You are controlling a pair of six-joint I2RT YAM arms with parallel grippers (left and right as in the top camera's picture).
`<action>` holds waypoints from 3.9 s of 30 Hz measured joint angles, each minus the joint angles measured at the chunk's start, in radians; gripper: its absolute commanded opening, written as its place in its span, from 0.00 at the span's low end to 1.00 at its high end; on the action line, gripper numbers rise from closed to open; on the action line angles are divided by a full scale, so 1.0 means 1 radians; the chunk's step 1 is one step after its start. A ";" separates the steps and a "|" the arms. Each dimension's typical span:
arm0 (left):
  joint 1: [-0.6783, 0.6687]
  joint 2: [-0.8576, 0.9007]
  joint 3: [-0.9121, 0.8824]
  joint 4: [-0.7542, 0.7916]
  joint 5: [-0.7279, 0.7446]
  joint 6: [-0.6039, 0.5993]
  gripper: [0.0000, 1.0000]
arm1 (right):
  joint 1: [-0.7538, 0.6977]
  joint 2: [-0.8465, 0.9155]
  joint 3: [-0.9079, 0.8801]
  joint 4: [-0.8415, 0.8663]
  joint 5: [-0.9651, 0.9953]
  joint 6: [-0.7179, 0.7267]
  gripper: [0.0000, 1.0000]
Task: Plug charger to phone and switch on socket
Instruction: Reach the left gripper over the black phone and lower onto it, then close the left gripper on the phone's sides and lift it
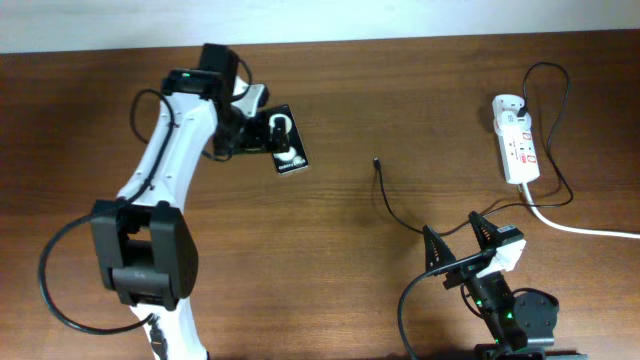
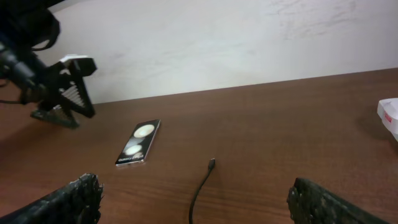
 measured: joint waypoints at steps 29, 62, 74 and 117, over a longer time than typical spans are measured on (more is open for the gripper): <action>-0.168 0.212 0.000 0.306 -0.350 -0.214 0.99 | 0.000 0.000 0.000 0.000 0.000 0.000 0.99; -0.253 0.364 0.193 0.058 -0.395 -0.305 0.90 | 0.000 0.000 0.000 0.000 0.000 0.000 0.99; -0.252 0.377 0.255 -0.210 -0.393 -0.262 0.99 | 0.000 0.000 0.000 0.000 0.000 0.000 0.99; -0.253 0.342 0.161 0.068 -0.404 -0.183 0.95 | 0.000 0.000 0.000 0.000 0.000 0.000 0.99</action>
